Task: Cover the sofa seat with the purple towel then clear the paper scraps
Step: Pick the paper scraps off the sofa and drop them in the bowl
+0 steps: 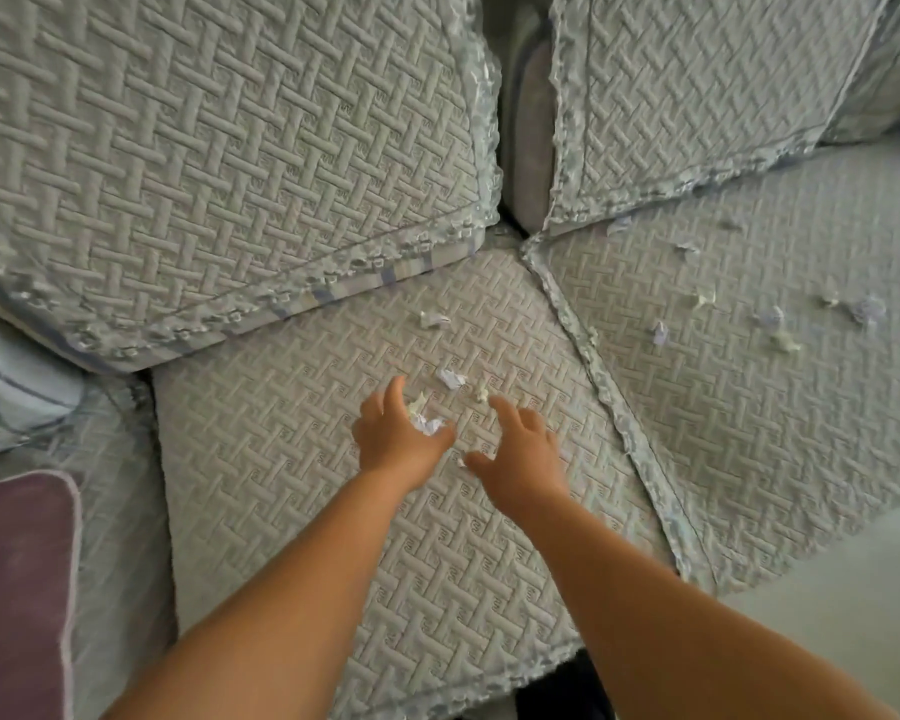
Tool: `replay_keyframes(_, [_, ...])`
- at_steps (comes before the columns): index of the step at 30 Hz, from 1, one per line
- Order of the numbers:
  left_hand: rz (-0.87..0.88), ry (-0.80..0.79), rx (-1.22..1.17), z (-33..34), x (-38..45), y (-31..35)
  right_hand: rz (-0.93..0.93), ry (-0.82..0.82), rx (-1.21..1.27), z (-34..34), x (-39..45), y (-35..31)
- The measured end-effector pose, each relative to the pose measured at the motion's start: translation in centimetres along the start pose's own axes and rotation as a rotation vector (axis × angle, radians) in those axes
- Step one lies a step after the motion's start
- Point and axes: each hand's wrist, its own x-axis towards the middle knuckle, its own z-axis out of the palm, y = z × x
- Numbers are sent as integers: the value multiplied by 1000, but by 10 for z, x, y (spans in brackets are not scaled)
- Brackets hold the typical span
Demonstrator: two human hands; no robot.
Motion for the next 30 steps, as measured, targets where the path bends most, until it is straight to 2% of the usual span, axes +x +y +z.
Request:
replay_keyframes(10, [-80,-21,116,84,85,-34,-103,-183,-204,56,89,47])
replay_keyframes(12, [-61,-5,211,95,94,-40,-156,-190,-251,63,99,53])
replay_keyframes(17, [47,153,351,117,95,-53,-339,-216,-280,74,109,66])
replay_keyframes(21, [104,157,424,115,101,-57,-314,-262,-275,71,119,62])
replay_keyframes(23, [78,147,324,105,107,-52,-295,-224,-279,67,128,55])
replay_keyframes(26, [17,245,48,91,122,-32,-307,-149,-327,54,145,45])
replay_keyframes(28, [55,254,61,87,134,-17,-334,-128,-366,48,156,37])
replay_keyframes(30, [118,187,92,91,141,-4,-317,-134,-368,47,165,33])
